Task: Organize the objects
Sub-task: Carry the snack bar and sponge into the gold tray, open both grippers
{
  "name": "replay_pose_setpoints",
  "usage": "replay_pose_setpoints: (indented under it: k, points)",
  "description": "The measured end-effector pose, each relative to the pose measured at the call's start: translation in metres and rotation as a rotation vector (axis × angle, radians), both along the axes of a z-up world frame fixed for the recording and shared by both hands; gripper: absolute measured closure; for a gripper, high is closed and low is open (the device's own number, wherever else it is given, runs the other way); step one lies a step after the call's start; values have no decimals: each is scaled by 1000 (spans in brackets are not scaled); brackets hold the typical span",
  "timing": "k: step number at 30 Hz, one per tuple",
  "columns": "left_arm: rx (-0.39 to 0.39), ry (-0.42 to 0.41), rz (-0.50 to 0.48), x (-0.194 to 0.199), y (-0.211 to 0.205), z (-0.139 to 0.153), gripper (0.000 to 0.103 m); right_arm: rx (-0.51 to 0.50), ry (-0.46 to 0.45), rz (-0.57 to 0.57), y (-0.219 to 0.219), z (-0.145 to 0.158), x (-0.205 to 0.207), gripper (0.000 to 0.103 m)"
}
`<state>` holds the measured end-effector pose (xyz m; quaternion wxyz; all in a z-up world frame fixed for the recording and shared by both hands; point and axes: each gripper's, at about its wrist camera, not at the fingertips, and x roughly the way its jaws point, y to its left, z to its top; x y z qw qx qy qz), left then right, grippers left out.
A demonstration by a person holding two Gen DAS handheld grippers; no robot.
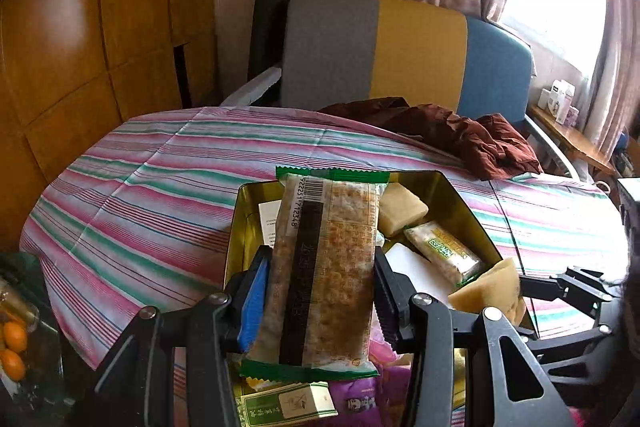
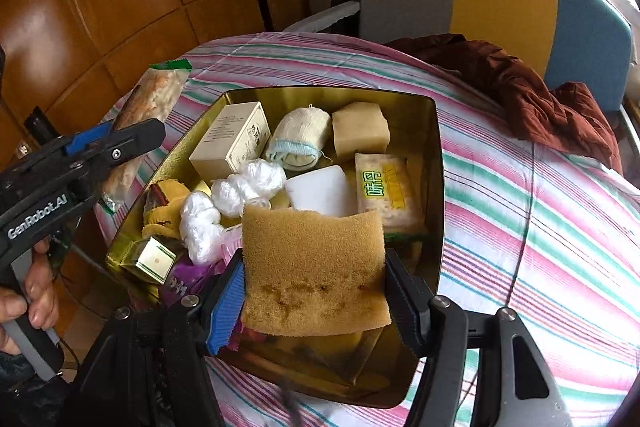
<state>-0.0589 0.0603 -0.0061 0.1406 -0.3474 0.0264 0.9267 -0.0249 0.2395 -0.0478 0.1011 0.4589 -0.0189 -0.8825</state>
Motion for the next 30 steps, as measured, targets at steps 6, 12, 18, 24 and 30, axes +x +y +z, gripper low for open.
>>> replay_pose_setpoints:
  k: [6, 12, 18, 24, 30]
  points:
    - [4, -3, -16, 3, 2, -1, 55, 11, 22, -64, 3, -1, 4, 38]
    - [9, -10, -32, 5, 8, -2, 55, 3, 23, -83, 4, -4, 7, 38]
    - [7, -8, -42, 5, 13, -2, 55, 3, 28, -93, 5, -5, 7, 38]
    - [-2, -11, -44, 3, 16, -4, 55, 2, 31, -105, 7, -5, 6, 36]
    - [-5, -1, -43, 1, 20, -2, 55, 4, 31, -115, 8, -5, 5, 36]
